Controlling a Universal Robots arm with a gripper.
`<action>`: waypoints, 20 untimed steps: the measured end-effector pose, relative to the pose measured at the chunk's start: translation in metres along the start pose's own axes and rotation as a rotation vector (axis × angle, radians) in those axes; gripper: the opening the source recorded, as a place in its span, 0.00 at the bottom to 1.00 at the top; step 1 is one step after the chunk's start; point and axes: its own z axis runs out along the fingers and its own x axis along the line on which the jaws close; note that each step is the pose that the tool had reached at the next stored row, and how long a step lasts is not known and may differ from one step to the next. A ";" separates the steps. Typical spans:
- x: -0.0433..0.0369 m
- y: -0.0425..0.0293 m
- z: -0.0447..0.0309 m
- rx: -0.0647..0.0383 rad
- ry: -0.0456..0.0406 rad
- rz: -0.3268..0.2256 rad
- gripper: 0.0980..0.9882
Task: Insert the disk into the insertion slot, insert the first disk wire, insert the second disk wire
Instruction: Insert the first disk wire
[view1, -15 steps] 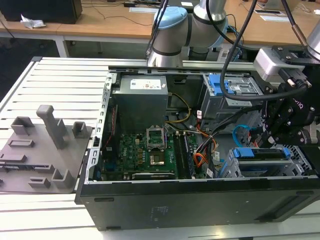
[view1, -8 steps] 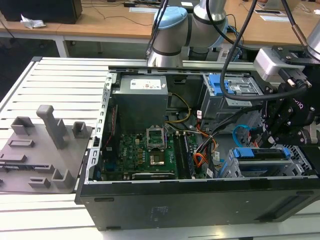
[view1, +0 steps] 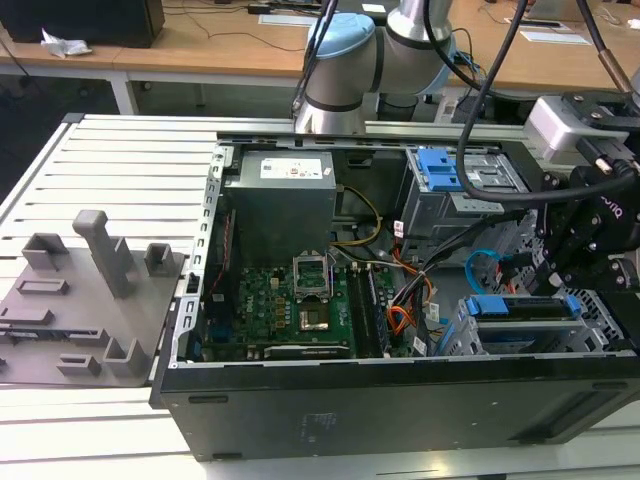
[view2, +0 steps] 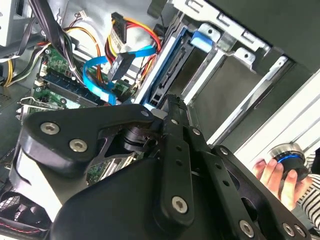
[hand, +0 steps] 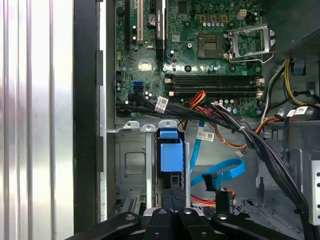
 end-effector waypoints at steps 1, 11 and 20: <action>-0.0001 -0.0005 0.0000 0.000 -0.0001 0.000 0.01; -0.0006 -0.0008 -0.0019 0.000 0.0000 0.000 0.08; -0.0267 -0.0003 -0.0021 0.000 0.0001 0.000 0.36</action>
